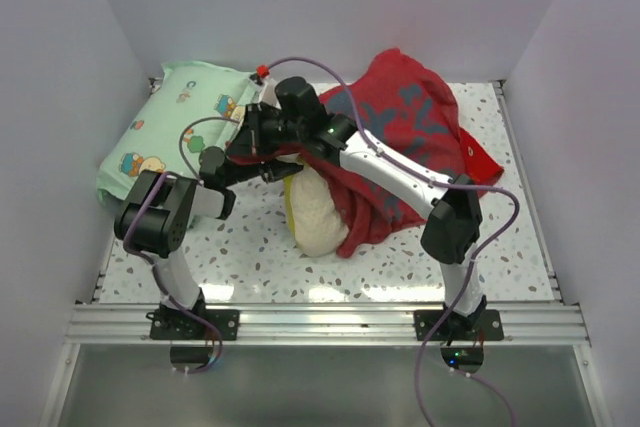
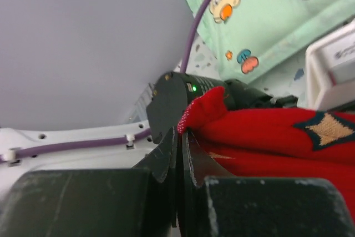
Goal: Put the pillow into the pillowcase
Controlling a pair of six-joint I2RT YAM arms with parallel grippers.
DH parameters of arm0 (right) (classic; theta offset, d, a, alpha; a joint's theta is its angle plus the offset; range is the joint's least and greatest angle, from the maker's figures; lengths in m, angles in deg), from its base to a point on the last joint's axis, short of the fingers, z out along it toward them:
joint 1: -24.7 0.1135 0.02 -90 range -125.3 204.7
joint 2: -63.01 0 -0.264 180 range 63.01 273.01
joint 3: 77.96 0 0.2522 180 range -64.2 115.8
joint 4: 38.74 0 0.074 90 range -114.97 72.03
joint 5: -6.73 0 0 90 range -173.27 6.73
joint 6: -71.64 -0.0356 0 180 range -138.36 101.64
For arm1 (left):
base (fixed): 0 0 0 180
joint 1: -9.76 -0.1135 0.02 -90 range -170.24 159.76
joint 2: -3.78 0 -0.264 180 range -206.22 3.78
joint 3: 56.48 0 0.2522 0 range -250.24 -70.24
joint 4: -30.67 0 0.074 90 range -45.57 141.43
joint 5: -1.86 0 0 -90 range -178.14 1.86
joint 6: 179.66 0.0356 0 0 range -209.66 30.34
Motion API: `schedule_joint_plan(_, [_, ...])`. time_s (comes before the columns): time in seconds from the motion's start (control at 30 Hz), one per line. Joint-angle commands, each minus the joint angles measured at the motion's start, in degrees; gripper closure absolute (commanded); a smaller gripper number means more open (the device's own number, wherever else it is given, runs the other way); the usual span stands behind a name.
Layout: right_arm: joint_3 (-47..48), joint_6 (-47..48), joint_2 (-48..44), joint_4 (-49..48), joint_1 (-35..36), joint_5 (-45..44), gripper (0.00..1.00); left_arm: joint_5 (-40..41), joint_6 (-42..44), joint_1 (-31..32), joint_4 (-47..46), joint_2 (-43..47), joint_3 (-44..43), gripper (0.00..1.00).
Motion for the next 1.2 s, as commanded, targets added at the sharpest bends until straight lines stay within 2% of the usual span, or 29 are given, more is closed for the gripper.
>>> schedule_joint_plan(0.0, [-6.01,-4.22,-5.01,-11.68,8.00,4.25,1.00,7.51,-9.75,1.63,-14.32,-3.06,-1.07,1.00])
schedule_joint_plan(0.07, [-6.65,-3.63,-4.13,-12.21,8.79,5.66,1.00,9.52,-10.99,2.16,-14.32,-2.80,0.07,1.00])
schedule_joint_plan(0.17, [-6.83,4.19,-4.83,-12.29,9.15,1.18,1.00,11.11,-10.65,1.29,-10.21,-2.71,2.87,1.00])
schedule_joint_plan(0.23, [-1.16,10.59,-2.81,-7.31,8.97,0.66,0.99,11.99,-8.11,0.06,-5.91,-2.80,4.20,1.00])
schedule_joint_plan(0.27, [0.19,16.63,-2.46,-0.15,8.89,0.13,0.85,13.47,-7.06,-1.25,-1.10,-2.89,5.25,0.95])
schedule_joint_plan(0.37, [-1.71,23.17,-4.81,8.15,5.99,3.72,0.70,14.02,-3.45,-1.70,4.74,-4.73,4.57,0.89])
schedule_joint_plan(0.4, [-3.47,24.59,-6.30,9.84,3.81,4.95,0.52,14.19,-2.74,-1.44,5.71,-5.34,4.04,0.78])
schedule_joint_plan(0.43, [-6.18,26.43,-9.10,12.03,2.66,5.31,0.41,14.19,-2.22,-1.27,7.28,-6.04,3.51,0.74])
schedule_joint_plan(0.47, [-8.65,29.93,-10.96,17.19,0.12,5.14,0.26,15.06,-0.73,-1.00,10.17,-6.22,2.81,0.72])
schedule_joint_plan(0.53, [-11.46,35.99,-16.56,23.79,-2.53,3.48,0.21,16.12,0.86,-0.48,13.44,-7.27,1.40,0.70])
schedule_joint_plan(0.6, [-14.72,40.40,-20.45,27.16,-6.13,-4.50,0.18,16.48,0.96,0.40,14.51,-8.42,0.87,0.65])
schedule_joint_plan(0.63, [-18.56,45.99,-22.38,30.13,-6.93,-6.62,0.18,16.65,0.69,0.67,14.68,-9.90,-0.09,0.63])
schedule_joint_plan(0.67, [-20.69,48.13,-25.19,31.29,-7.46,-13.16,0.17,16.48,0.43,1.54,14.16,-10.70,-0.80,0.58])
schedule_joint_plan(0.7, [-23.15,49.81,-26.43,31.65,-7.46,-15.75,0.13,16.48,0.25,1.90,14.42,-11.32,-1.50,0.53])
schedule_joint_plan(0.73, [-27.96,53.48,-27.06,33.83,-7.38,-17.87,0.02,16.65,-0.10,2.07,14.85,-12.11,-2.72,0.50])
schedule_joint_plan(0.8, [-33.69,54.74,-29.16,33.59,-8.07,-24.97,0.01,16.22,0.07,2.34,15.47,-12.20,-3.26,0.44])
schedule_joint_plan(0.83, [-39.46,55.79,-29.95,32.37,-8.51,-26.40,0.01,16.13,0.68,2.34,16.78,-11.25,-3.44,0.41])
schedule_joint_plan(0.9, [-43.98,55.89,-32.06,30.26,-9.48,-28.34,0.03,15.78,2.26,2.16,20.30,-10.01,-3.35,0.38])
schedule_joint_plan(0.97, [-48.12,54.93,-32.60,27.62,-9.83,-28.96,0.12,14.81,3.32,2.16,22.40,-7.55,-2.47,0.37])
schedule_joint_plan(1.03, [-50.50,54.92,-33.21,25.69,-10.62,-29.84,0.17,13.14,9.63,2.16,26.52,-3.62,-3.08,0.34])
schedule_joint_plan(1.07, [-50.68,54.75,-33.30,25.85,-12.19,-29.93,0.21,12.62,12.26,1.81,33.16,-1.68,-2.83,0.32])
schedule_joint_plan(1.1, [-50.51,54.75,-33.48,26.20,-13.08,-29.32,0.23,12.17,16.73,1.55,34.71,0.35,-2.22,0.32])
schedule_joint_plan(1.13, [-49.98,54.40,-34.00,27.25,-14.13,-28.27,0.26,11.65,19.47,1.11,37.16,4.80,-1.34,0.32])
schedule_joint_plan(1.17, [-49.81,54.48,-34.44,27.87,-14.84,-27.91,0.29,10.95,22.37,-0.11,44.75,7.02,-1.24,0.30])
